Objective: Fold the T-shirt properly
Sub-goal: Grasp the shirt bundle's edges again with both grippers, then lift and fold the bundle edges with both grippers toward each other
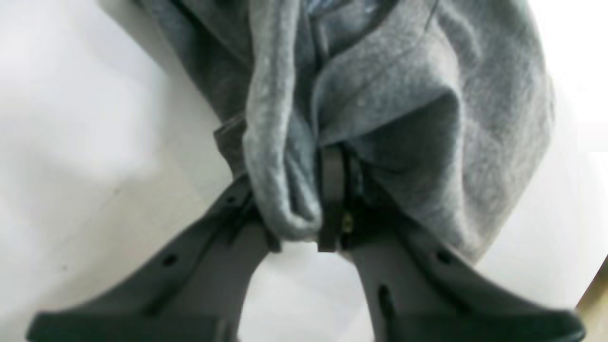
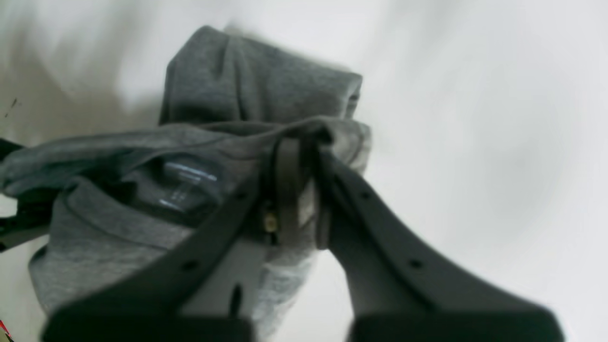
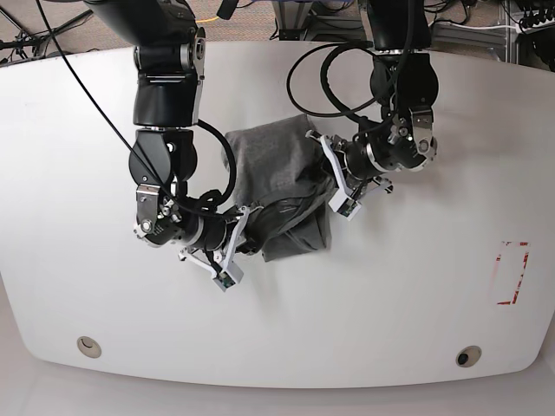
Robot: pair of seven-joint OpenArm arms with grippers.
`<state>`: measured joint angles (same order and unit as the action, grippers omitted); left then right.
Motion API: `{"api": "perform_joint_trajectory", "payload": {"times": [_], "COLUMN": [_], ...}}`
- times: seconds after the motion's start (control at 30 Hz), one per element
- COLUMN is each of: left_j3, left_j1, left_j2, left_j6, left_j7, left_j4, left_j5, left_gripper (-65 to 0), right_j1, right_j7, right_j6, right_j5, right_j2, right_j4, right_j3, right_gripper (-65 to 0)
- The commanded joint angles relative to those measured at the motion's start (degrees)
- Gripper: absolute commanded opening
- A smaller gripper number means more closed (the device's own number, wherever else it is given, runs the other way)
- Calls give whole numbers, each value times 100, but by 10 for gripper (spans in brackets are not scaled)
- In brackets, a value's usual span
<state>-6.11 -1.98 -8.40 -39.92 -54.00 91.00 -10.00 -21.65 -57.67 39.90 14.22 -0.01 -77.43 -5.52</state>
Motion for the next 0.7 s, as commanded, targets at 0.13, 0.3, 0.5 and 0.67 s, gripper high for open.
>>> {"api": "perform_joint_trajectory", "payload": {"times": [0.13,0.3,0.5,0.67], "left_j3": [9,9,35,44], "left_j1": [-431,-615,-659,-756], "left_j2": [-43,-43,-34,-34], "left_j6": [-8,-8,-8,-8], "left_j7": [121,103,94,94], "left_j4": [126,337,504,504], "left_j5": [-112,-112,-103,-103], "left_gripper": [-614,-614,-614,-614], "right_j1": [-152,-108,-99,-81], "right_j7": [127,119,101,92], "right_j6": [10,10,10,10], "right_j5": [112,121,121,121], "right_j2": [23,32,32,32], "right_j4": [-95,-130,-147,-393], "right_j3": [2,2,-24,-42], "right_gripper": [-650,-650,-650,-650]}}
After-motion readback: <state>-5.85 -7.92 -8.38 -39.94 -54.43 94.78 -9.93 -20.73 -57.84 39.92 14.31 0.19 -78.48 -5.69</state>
